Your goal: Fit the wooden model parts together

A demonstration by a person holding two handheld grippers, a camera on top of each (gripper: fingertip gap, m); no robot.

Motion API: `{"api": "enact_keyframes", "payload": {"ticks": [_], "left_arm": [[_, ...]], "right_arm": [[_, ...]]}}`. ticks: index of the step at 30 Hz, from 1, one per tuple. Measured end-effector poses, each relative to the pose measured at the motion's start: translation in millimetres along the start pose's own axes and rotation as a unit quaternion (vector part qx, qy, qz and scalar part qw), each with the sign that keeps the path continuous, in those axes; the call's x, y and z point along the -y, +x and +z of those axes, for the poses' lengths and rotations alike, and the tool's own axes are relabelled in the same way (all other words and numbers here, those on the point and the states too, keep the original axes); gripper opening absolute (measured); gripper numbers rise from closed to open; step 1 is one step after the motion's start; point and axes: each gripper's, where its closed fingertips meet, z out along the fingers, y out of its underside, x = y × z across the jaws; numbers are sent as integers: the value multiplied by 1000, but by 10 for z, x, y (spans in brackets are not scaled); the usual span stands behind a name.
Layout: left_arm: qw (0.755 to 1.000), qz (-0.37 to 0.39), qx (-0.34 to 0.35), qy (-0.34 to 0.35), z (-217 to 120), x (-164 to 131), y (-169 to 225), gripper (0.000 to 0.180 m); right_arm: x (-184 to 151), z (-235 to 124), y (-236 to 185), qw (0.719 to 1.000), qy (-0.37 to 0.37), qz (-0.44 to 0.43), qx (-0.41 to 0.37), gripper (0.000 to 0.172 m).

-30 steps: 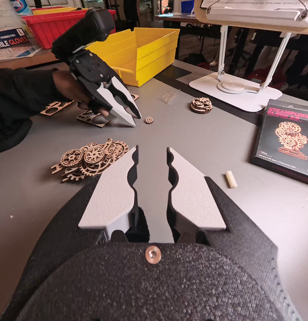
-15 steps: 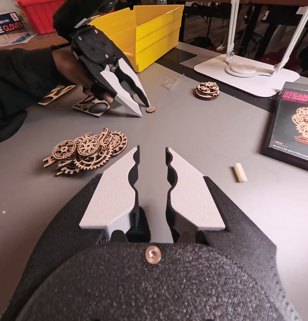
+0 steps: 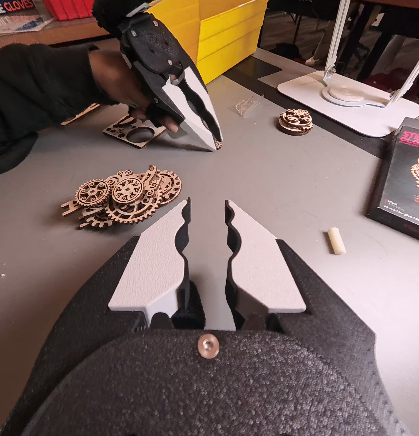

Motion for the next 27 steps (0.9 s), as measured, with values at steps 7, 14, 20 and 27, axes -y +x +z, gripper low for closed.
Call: {"api": "enact_keyframes", "payload": {"ticks": [7,14,20,27], "left_arm": [[999,44,13,21,-83,44,85,18],[994,61,-44,85,-610,227,513,18],[986,101,-63,113,-834,253,962,18],[981,82,-94,148,-832,242,1186,17]], "right_arm": [[16,-20,-34,1000,2,-9,3,27],[-10,-5,-99,1000,-8,-26,10,27],[-54,31,-124,999,-12,-31,15,27],[25,70,-138,999,23,-36,19,25]]}}
